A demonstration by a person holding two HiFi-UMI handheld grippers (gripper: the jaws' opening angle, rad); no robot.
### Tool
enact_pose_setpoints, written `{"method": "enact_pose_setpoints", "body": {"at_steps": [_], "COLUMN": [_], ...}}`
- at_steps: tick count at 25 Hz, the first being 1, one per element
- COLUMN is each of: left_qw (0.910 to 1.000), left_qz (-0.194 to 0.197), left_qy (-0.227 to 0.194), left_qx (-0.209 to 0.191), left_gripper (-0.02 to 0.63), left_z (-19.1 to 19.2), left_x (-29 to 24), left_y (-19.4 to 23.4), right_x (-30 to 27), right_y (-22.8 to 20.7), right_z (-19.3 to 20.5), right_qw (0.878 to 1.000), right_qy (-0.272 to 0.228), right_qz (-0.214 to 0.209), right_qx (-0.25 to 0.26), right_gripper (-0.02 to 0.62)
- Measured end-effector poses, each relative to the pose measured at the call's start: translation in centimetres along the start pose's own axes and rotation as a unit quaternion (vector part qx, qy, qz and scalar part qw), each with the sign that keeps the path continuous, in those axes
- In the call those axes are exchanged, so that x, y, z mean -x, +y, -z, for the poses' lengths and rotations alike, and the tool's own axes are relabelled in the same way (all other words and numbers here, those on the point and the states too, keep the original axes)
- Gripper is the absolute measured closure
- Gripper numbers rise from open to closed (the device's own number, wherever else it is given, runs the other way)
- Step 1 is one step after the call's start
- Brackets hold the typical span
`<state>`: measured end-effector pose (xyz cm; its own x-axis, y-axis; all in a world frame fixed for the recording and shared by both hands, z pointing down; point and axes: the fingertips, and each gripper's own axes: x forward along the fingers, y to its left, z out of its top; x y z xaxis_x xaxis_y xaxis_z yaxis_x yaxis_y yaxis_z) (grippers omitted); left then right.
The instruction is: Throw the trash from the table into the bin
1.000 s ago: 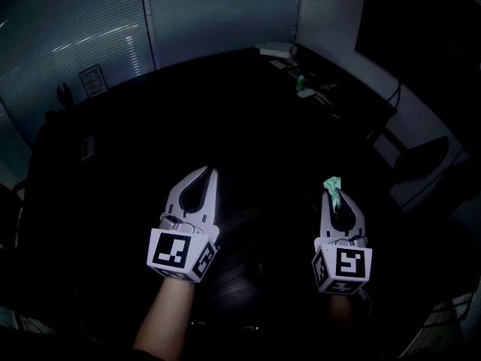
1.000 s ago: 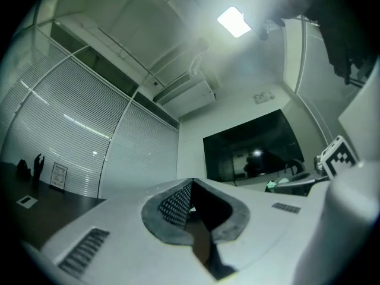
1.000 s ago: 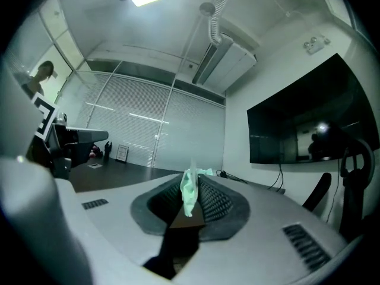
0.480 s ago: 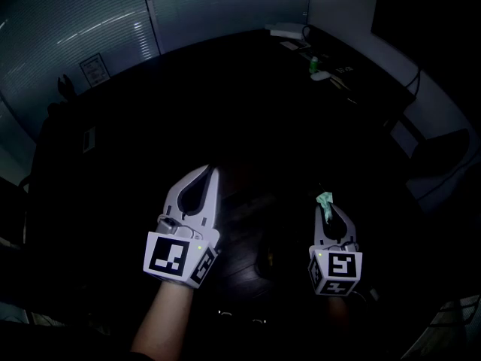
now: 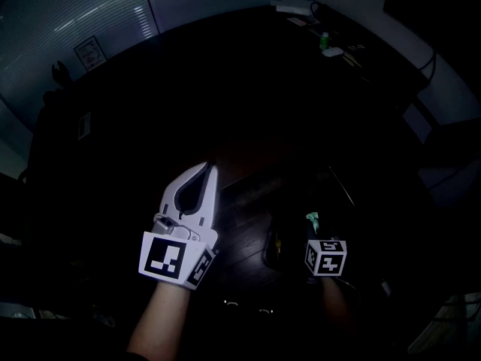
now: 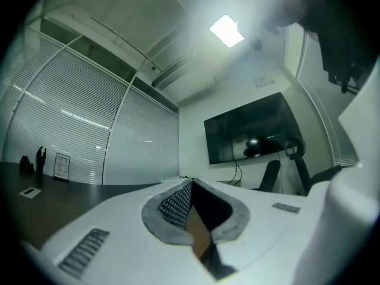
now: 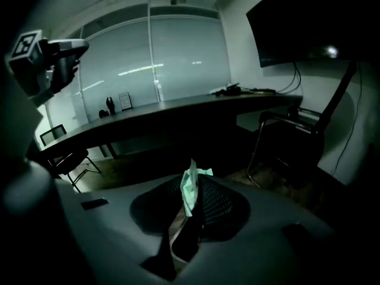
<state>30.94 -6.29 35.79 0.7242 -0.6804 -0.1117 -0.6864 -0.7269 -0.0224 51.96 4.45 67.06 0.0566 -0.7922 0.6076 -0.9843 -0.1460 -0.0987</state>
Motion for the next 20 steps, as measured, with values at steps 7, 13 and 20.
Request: {"method": "enact_pose_setpoints", "body": {"at_steps": [7,13,20], "left_qw": [0.9998,0.9997,0.9997], "left_qz": [-0.007,-0.011,-0.010], "left_qy": [0.016,0.019,0.021], "left_qx": [-0.003,-0.006,-0.004], "left_gripper": [0.606,0.606,0.606], "left_z": [2.9,3.6,3.7], "left_x": [1.1,1.4,2.1], "left_y": [1.0,0.8,0.6], "right_x": [-4.8,-6.3,-6.2], "right_y": [-0.2,-0.9,0.0], "right_z": [7.3,10.3,10.2], "right_qw": [0.994,0.986,0.985], "right_qy": [0.099,0.160,0.163], "right_qz": [-0.003,-0.010,-0.028], "right_qx": [-0.049,-0.056,-0.055], "right_gripper": [0.522,0.520,0.485]}}
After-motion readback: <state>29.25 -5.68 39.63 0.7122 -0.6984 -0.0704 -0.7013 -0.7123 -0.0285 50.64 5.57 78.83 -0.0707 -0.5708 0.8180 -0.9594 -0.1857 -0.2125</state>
